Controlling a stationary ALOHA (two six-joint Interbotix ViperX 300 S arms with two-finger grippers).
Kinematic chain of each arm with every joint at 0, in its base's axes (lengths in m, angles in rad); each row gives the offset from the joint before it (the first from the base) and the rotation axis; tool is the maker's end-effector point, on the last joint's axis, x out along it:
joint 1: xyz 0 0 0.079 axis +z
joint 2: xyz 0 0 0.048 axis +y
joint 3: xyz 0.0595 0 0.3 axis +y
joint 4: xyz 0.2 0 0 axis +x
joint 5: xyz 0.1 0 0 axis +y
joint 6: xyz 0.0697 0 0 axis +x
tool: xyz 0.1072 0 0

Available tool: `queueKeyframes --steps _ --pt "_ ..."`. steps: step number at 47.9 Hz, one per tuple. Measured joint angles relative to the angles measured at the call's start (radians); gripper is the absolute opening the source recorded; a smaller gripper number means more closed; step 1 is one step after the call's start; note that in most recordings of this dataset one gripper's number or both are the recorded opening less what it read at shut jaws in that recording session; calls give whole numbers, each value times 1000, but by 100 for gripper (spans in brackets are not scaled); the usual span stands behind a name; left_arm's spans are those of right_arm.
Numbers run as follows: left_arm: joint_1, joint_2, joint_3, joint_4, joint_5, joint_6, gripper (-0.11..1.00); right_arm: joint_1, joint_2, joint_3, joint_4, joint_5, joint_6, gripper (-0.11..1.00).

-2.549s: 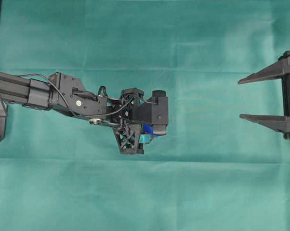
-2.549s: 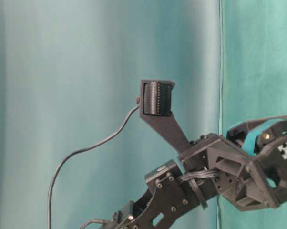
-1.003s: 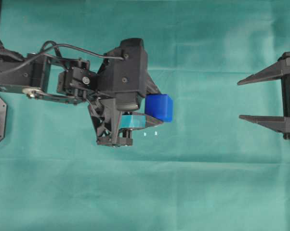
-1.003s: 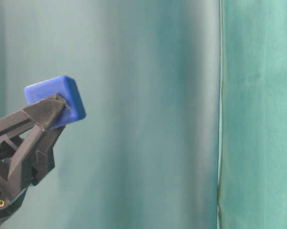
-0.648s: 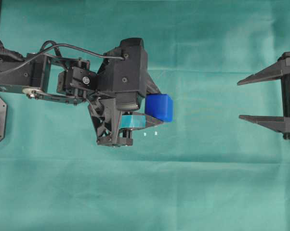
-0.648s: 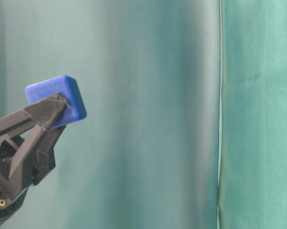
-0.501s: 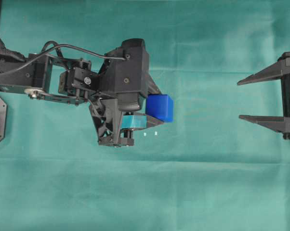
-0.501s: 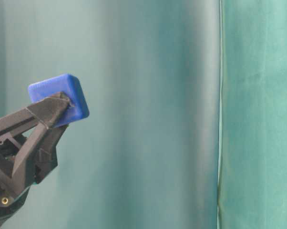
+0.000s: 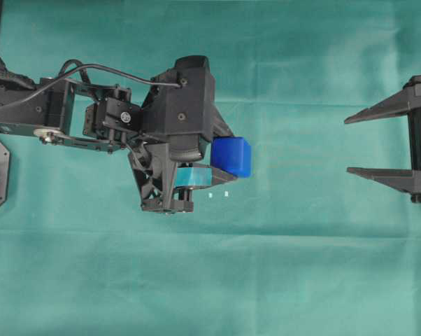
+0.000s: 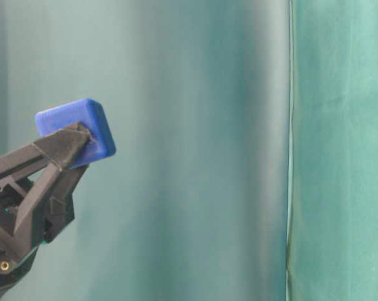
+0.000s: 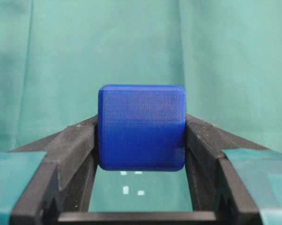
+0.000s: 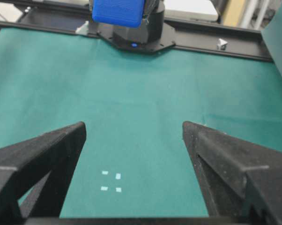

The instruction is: Handover the blue block to the right arm after grasping it with the left arm, then place it in the designated position.

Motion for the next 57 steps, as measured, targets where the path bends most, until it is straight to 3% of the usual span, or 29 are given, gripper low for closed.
queueKeyframes --steps 28,47,57 --pt "0 -40 54 0 -80 0 47 0 0 -5 0 0 -3 94" --pt "0 -147 206 0 -324 0 47 0 0 -5 -18 -2 -3 94" --pt "0 -175 252 0 -387 0 47 0 0 -9 -32 -6 -3 94"
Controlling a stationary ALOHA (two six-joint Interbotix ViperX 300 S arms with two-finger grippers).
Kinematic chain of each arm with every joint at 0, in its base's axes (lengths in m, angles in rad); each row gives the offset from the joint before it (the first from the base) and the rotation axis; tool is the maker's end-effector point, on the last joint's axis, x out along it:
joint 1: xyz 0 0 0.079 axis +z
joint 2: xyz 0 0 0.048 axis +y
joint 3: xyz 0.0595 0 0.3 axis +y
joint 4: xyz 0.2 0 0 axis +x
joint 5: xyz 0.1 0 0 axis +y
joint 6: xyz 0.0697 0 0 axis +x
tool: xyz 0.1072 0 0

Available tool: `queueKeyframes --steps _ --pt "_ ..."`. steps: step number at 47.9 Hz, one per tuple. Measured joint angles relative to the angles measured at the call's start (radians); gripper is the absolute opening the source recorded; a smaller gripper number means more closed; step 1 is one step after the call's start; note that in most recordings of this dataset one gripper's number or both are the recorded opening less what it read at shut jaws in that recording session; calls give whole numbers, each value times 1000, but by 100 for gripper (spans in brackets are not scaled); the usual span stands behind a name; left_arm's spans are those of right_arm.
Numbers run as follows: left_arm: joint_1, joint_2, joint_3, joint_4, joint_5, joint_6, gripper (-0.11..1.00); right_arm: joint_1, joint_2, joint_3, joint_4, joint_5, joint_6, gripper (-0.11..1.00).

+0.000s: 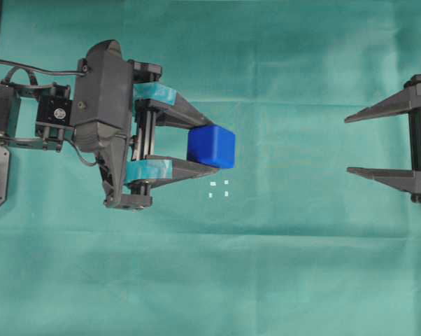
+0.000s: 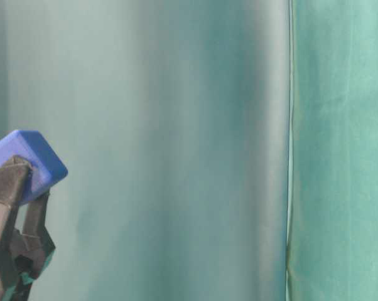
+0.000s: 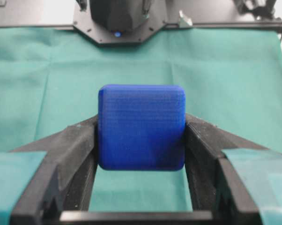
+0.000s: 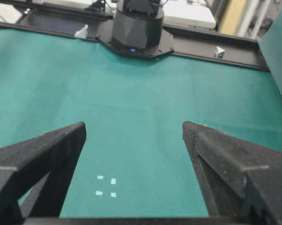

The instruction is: Handover the blue block to the right arm after grasping it with the left arm, then place it in the designated position.

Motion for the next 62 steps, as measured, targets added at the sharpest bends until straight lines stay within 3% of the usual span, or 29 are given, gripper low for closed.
queueKeyframes --steps 21,27,44,62 --pt "0 0 12 -2 -15 -2 47 -2 2 -2 -3 -2 -2 94" --pt "0 0 12 -2 -15 -2 47 -2 0 -14 -23 0 -14 94" --pt "0 0 12 -3 -15 -6 47 0 2 -91 -252 72 -160 94" --pt "0 0 12 -5 -15 -6 47 0 6 -137 -612 107 -385 94"
